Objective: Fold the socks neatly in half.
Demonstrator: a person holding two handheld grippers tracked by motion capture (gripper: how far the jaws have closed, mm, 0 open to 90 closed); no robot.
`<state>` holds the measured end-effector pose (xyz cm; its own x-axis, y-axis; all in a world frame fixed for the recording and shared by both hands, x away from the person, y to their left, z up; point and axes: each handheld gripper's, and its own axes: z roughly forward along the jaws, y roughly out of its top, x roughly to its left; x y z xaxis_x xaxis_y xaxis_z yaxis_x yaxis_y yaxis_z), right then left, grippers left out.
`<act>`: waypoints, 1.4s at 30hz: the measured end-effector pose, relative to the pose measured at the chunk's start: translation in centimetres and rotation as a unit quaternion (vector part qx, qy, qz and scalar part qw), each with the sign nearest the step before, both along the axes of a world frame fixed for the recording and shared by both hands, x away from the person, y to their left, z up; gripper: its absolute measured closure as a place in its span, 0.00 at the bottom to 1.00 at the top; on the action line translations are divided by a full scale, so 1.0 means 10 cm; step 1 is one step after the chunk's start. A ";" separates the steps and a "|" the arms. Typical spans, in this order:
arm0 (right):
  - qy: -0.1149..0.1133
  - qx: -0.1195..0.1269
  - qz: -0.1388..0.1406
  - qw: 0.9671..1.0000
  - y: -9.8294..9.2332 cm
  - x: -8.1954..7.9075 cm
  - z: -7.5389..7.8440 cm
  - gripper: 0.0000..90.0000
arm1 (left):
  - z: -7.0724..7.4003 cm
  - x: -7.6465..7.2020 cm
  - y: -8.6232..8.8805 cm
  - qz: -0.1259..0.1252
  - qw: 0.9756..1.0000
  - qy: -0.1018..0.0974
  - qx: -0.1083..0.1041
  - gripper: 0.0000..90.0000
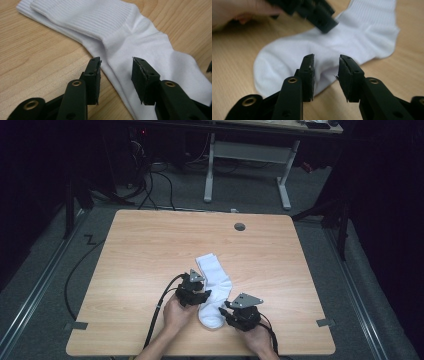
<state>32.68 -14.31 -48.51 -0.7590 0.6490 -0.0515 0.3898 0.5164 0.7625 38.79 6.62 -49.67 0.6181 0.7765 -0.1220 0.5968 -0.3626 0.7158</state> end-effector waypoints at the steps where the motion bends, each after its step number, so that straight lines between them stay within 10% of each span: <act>1: -0.009 0.003 -0.002 1.000 0.03 -0.01 0.03 0.72 | 0.00 0.00 0.00 -0.001 1.000 0.003 -0.002 0.67; 15: 0.026 -0.025 0.021 0.999 0.30 0.18 -0.13 0.71 | 0.29 0.19 0.09 0.022 0.999 -0.026 -0.005 0.58; 32: 0.016 -0.015 0.043 0.999 0.19 -0.10 -0.17 0.71 | 0.22 0.72 0.00 0.062 0.998 0.009 0.008 0.56; 42: 0.022 -0.009 0.041 0.999 0.17 -0.09 -0.18 0.70 | 0.12 0.79 0.03 0.052 0.998 0.028 0.026 0.77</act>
<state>31.75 -12.60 -50.26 -0.8119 0.5832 -0.0273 0.3785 0.5613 0.7360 46.67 6.89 -48.44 0.5275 0.8423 -0.1114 0.6716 -0.3331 0.6618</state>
